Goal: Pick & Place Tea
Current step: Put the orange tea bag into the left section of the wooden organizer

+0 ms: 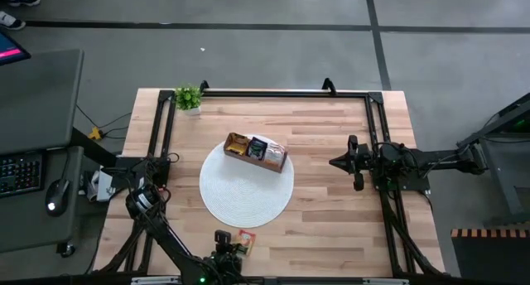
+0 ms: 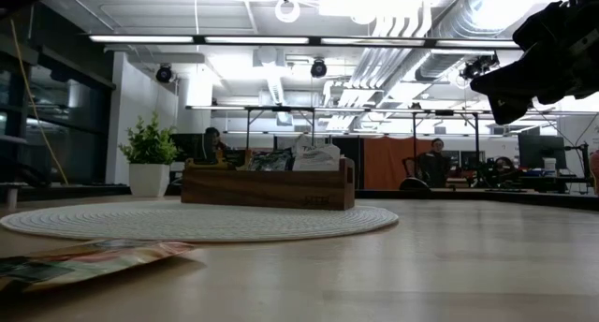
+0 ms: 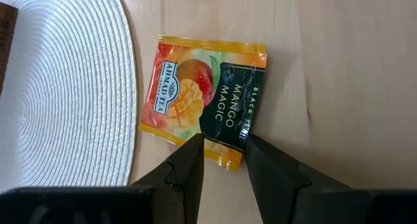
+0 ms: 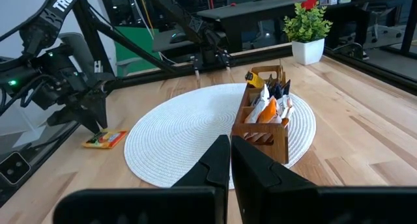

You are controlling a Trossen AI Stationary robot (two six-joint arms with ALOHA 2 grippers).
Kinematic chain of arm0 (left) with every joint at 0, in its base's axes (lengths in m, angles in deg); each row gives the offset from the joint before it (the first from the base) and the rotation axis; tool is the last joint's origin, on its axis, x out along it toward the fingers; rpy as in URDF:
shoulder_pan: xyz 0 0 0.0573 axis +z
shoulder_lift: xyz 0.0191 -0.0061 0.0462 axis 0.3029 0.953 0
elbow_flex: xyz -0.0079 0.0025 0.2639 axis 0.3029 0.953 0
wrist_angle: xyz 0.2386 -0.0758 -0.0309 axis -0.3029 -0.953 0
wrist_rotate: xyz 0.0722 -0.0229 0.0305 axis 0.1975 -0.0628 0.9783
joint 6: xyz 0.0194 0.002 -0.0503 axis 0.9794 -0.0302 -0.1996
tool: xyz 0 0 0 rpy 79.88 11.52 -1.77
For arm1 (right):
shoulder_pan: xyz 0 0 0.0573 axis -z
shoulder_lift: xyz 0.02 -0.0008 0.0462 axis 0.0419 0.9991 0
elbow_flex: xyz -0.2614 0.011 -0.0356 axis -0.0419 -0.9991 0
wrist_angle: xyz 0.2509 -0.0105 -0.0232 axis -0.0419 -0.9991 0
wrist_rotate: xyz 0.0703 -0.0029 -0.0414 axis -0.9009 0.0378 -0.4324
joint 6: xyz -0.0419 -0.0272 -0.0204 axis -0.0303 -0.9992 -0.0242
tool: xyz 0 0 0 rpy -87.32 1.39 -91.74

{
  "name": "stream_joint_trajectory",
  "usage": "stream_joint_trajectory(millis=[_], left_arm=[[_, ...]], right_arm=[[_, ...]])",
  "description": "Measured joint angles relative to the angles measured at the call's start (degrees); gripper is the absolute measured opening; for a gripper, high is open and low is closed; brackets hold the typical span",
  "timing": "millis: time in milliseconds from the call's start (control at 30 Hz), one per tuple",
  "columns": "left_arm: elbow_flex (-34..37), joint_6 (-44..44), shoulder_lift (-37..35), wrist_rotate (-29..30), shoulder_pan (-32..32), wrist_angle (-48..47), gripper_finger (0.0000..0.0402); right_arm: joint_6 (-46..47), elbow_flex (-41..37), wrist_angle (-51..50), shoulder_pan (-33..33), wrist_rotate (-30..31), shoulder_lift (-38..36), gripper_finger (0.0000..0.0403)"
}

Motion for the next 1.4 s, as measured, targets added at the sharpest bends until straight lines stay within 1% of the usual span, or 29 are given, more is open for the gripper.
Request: stream_joint_trajectory(millis=[233, 300, 400, 667, 933, 1133, 1200, 1400], left_arm=[[-0.1, 0.0, 1.1, -0.2, 0.7, 0.7, 0.0114], [-0.1, 0.0, 1.1, -0.1, 0.8, 1.3, 0.0109], [0.0, -0.1, 1.9, -0.4, 1.1, 2.7, 0.0087], [0.0, -0.6, 2.0, -0.9, 1.2, 4.0, 0.0008], [-0.3, -0.9, 1.9, -2.1, 1.4, 3.6, 0.0001], [-2.7, -4.3, 0.6, -2.9, 1.9, -5.4, 0.0000], [-3.9, -5.1, 0.1, -2.3, 2.0, -7.8, 0.0000], [-11.4, -5.4, -0.5, 0.3, 2.0, -19.6, 0.0000]], right_arm=[[0.0, 0.0, 0.0, 0.0, 0.0, 0.0, 0.0012], [0.0, 0.0, 0.0, 0.0, 0.0, 0.0, 0.0012], [0.0, 0.0, 0.0, 0.0, 0.0, 0.0, 0.0012], [0.0, 0.0, 0.0, 0.0, 0.1, 0.0, 0.0012], [0.0, 0.0, 0.0, 0.0, 0.2, 0.0, 0.0012], [0.0, 0.0, 0.0, 0.0, 0.2, 0.0, 0.0012], [0.0, 0.0, 0.0, 0.0, 0.2, 0.0, 0.0012], [0.0, 0.0, 0.0, 0.0, 0.2, 0.0, 0.0012]])
